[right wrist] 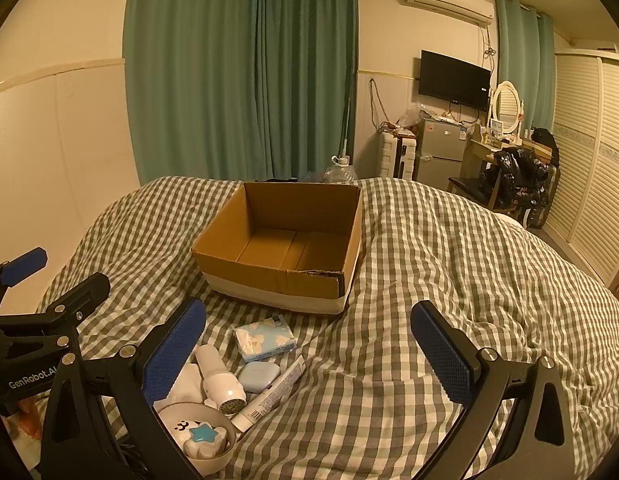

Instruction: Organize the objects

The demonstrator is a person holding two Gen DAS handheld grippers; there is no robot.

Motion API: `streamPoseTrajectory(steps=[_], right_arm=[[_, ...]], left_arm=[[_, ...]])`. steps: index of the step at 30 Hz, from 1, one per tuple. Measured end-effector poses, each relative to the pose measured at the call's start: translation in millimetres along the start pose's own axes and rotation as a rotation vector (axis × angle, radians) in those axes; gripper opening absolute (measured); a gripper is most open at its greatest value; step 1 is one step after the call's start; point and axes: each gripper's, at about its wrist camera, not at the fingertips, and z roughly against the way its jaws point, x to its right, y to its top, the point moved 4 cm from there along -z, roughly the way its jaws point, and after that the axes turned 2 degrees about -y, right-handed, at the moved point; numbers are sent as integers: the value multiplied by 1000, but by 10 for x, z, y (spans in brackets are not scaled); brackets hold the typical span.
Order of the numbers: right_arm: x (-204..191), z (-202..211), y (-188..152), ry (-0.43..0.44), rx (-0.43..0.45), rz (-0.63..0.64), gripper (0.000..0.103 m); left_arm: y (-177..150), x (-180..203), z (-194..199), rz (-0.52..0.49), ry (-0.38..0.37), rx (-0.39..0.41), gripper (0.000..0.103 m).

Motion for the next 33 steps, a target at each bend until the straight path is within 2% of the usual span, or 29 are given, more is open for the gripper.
streamPoseTrajectory(steps=[29, 33], right_arm=[[-114, 148, 48, 12, 38, 34, 103], [-120, 175, 64, 16, 35, 39, 103]], left_arm=[[29, 36, 83, -16, 8, 14, 103], [37, 30, 58, -26, 39, -8, 103]])
